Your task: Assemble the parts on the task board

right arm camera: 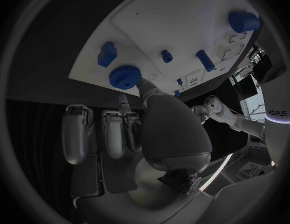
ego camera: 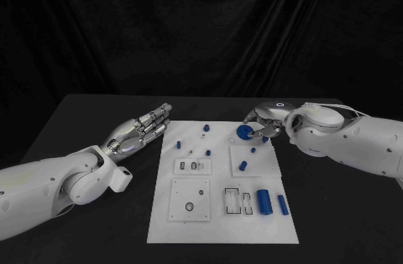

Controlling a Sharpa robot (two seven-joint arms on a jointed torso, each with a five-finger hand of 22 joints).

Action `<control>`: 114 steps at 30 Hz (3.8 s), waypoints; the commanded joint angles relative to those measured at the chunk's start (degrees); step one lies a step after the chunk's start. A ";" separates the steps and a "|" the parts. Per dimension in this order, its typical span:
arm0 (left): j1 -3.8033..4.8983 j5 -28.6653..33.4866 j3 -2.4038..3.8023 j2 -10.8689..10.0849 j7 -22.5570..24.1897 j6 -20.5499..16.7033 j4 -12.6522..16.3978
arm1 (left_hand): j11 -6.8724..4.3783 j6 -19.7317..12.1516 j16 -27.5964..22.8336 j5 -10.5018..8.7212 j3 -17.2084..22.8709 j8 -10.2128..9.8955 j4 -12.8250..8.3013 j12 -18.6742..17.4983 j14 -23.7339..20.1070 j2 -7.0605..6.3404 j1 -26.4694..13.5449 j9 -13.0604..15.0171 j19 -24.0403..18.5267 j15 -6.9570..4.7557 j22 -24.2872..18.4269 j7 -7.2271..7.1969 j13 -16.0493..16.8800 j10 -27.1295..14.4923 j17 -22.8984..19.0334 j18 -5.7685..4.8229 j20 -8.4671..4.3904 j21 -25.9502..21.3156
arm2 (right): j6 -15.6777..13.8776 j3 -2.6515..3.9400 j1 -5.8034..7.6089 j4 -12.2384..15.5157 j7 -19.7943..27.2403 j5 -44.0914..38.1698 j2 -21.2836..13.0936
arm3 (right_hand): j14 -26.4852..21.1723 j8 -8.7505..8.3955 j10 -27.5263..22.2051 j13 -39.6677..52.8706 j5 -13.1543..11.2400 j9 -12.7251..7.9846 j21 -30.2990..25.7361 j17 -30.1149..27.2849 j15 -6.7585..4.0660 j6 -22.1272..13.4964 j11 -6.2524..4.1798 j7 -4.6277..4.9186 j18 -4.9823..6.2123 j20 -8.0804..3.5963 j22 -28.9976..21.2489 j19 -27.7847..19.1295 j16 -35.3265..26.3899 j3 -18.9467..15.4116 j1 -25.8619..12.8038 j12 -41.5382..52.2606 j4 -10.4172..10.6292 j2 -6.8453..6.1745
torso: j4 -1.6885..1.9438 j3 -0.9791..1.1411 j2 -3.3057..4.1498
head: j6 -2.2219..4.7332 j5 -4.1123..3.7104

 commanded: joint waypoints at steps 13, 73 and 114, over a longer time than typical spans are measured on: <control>0.09 -0.23 0.04 0.29 2.66 1.12 -0.11 | 0.26 -0.01 -0.21 0.27 0.42 0.35 -0.05 -0.37 0.08 0.13 0.52 0.03 -0.06 0.08 -0.09 0.21 -0.10 0.01 -0.05 0.54 0.32 -0.19 | 1.07 0.03 -0.74 -2.78 -1.96 -0.01 1.82 | 5.95 3.09 5.96 15.08 -2.41 1.19 0.32 15.07 0.39 -0.36 0.51 0.62 -0.38 0.37 8.60 0.54 0.15 -0.62 -0.36 0.14 -0.38 0.24 | -0.09 -0.02 -0.07 | -0.07 0.15; 0.07 -0.23 0.04 0.35 2.25 1.50 -0.34 | 0.41 0.18 -0.21 0.24 0.78 0.36 -0.15 -0.37 0.08 0.16 0.60 0.05 -0.06 0.41 -0.09 0.39 -0.10 0.01 -0.05 0.55 0.66 -0.19 | -0.40 0.05 1.00 -0.99 4.06 1.56 10.69 | 5.95 24.89 5.96 15.08 20.80 14.52 0.23 15.07 0.23 1.81 0.47 0.57 -0.47 0.26 9.63 1.03 0.15 3.67 -1.27 0.14 -4.30 0.35 | 0.01 -0.03 0.03 | -1.66 0.09; 0.07 -0.23 0.04 1.24 1.96 2.11 -1.02 | 0.50 0.12 -0.21 -0.32 0.90 0.35 0.19 -0.37 0.08 0.15 0.25 0.04 -0.06 0.61 -0.09 0.48 -0.10 0.01 -0.05 0.58 0.92 -0.19 | 1.64 0.06 -0.75 -7.42 3.96 1.58 17.72 | 5.95 13.90 5.96 15.08 14.67 8.74 -1.44 15.07 0.57 -11.35 0.76 0.94 -0.07 0.69 9.14 0.26 0.15 7.31 -2.34 0.14 -5.58 -0.91 | -0.06 0.08 0.05 | -2.16 0.04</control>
